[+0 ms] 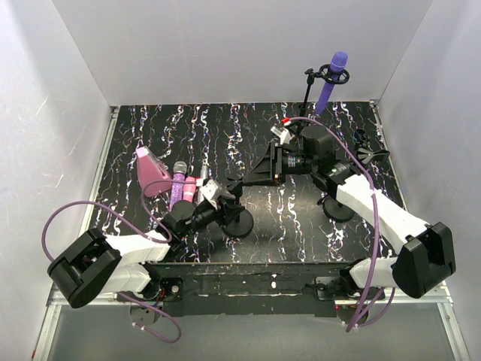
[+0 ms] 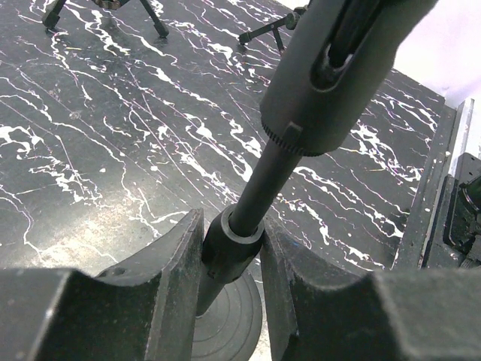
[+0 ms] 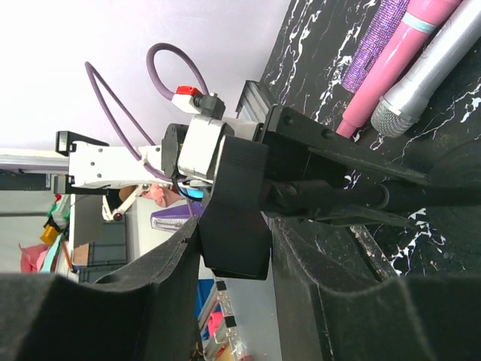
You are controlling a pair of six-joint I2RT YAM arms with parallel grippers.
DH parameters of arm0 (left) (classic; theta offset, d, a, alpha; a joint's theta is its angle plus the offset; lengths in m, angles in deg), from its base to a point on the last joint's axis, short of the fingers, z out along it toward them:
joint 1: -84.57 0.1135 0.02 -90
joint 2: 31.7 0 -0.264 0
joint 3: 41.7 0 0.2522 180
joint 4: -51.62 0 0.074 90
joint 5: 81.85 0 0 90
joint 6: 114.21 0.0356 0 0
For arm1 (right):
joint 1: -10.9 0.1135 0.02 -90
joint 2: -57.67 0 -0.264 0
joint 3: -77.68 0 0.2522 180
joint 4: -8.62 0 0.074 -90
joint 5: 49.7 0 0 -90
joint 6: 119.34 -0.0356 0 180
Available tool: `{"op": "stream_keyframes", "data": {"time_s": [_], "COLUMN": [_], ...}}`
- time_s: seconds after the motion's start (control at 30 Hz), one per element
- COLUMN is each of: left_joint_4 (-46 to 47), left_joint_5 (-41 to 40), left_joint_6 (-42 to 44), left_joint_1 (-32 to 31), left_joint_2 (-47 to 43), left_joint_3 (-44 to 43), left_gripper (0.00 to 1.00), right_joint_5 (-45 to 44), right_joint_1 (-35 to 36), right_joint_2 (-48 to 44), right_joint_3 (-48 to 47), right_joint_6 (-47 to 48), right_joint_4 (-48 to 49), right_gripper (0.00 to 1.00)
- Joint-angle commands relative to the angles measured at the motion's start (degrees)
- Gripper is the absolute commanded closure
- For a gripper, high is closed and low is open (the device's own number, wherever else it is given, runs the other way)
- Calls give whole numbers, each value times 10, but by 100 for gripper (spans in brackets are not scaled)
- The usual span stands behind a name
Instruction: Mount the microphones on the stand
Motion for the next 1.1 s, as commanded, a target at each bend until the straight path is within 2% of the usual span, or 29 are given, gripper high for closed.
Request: {"op": "stream_keyframes", "data": {"time_s": [0.0, 0.07, 0.13, 0.27, 0.4, 0.47, 0.5, 0.63, 0.7, 0.93, 1.07], "left_joint_4": [-15, -21, -32, -51, -74, -85, -93, -134, -177, -422, -532], "left_joint_5": [-72, -65, -53, -43, -43, -47, -50, -56, -54, -63, -97], "left_joint_6": [-15, -13, -11, -10, -8, -7, -7, -3, 2, 16, 9], "left_joint_1": [13, 14, 14, 14, 14, 14, 14, 14, 14, 15, 15], "left_joint_2": [-19, -21, -20, -23, -43, -55, -64, -105, -133, -224, -262], "left_joint_3": [20, 15, 4, -14, -20, -20, -21, -27, -37, -121, -162], "left_gripper": [82, 80, 76, 53, 32, 24, 21, 7, 2, 2, 2], "right_joint_5": [-10, 0, 18, 40, 66, 80, 81, 92, 97, 167, 146], "right_joint_1": [-13, -13, -13, -14, -26, -32, -34, -40, -44, -84, -106], "right_joint_2": [10, 14, 21, 30, 25, 22, 19, 1, -10, -59, -79], "right_joint_3": [49, 31, 5, -59, -107, -123, -130, -134, -135, -143, -153], "right_joint_6": [6, 10, 18, 59, 92, 106, 116, 166, 226, 514, 639], "right_joint_4": [-83, -81, -80, -92, -109, -117, -125, -139, -161, -298, -371], "right_gripper": [84, 82, 72, 43, 26, 24, 18, 14, 13, 9, 9]}}
